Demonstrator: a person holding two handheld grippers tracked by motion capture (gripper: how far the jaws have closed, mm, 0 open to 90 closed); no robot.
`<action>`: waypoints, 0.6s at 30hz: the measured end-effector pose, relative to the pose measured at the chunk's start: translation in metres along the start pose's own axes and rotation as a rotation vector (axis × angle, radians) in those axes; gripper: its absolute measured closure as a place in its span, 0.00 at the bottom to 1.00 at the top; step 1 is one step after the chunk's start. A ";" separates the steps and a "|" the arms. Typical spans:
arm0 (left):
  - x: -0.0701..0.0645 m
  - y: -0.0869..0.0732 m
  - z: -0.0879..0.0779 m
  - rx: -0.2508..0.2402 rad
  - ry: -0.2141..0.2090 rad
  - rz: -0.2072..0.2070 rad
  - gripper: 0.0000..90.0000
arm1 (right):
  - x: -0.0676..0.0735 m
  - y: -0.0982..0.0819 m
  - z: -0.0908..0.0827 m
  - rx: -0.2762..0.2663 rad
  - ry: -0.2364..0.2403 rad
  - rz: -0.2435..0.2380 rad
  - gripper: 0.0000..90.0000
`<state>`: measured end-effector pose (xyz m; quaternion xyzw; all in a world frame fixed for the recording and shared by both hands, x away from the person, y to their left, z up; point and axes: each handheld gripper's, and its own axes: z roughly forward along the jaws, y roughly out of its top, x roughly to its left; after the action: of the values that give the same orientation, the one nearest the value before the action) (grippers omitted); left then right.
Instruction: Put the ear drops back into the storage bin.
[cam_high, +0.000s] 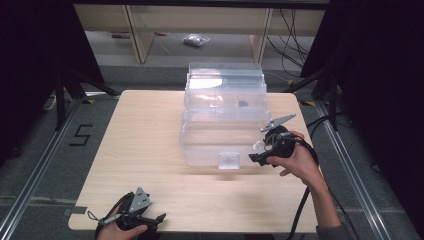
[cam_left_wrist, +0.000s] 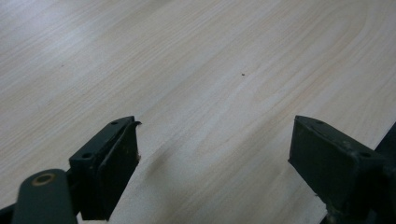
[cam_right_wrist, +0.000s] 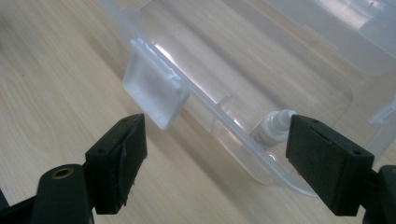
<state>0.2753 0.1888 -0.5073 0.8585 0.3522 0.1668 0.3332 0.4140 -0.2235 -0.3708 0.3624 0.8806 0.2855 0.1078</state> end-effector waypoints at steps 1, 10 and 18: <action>0.000 0.000 0.000 0.000 0.000 0.000 0.17 | 0.000 0.000 0.000 0.000 0.000 0.000 0.24; 0.000 0.000 0.000 0.004 -0.002 0.002 0.17 | 0.016 -0.014 -0.003 -0.042 0.018 -0.009 0.23; 0.000 0.000 -0.002 -0.013 0.000 0.005 0.17 | 0.023 -0.023 -0.001 -0.049 0.023 -0.029 0.23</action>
<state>0.2743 0.1896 -0.5053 0.8573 0.3490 0.1698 0.3383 0.3841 -0.2211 -0.3824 0.3435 0.8798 0.3094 0.1106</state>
